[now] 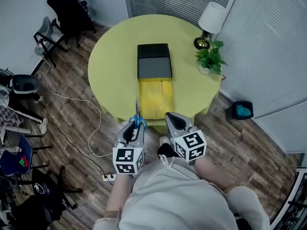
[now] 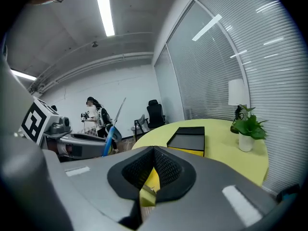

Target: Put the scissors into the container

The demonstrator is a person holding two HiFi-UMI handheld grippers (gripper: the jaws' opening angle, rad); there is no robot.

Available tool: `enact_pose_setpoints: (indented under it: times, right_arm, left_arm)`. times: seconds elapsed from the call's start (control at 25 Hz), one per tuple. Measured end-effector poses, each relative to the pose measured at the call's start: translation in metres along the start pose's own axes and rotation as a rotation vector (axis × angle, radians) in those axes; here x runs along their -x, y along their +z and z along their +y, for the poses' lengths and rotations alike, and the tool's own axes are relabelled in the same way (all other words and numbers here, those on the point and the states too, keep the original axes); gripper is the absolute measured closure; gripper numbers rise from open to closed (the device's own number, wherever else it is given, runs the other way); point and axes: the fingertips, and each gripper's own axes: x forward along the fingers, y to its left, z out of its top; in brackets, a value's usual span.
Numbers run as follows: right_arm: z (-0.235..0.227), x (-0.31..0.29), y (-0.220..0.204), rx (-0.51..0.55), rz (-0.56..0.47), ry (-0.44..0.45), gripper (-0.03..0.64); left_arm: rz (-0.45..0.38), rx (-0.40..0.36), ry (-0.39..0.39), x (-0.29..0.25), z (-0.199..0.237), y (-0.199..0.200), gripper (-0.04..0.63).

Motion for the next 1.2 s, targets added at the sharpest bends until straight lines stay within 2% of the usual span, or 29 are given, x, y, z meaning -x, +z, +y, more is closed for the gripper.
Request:
enact_pose_setpoints:
  times: [0.16,0.52,0.88,1.2]
  right_arm:
    - [-0.033,-0.024,0.004,0.015,0.021,0.021,0.618]
    - [-0.094,-0.070,-0.002,0.023,0.072,0.080,0.618]
    - [-0.117,-0.099,-0.015,-0.007,0.109,0.096,0.618]
    - [-0.139,-0.117,-0.028,-0.018,0.149,0.066,0.618]
  left_arm:
    - [0.053,0.037,0.037,-0.045,0.006,-0.003,0.512]
    - [0.182,0.073,0.065,-0.132,0.007,-0.026,0.512]
    - [0.372,0.137,0.024,-0.188,0.016,-0.072,0.512]
    - [0.519,0.105,0.002,-0.232,0.017,-0.102,0.512]
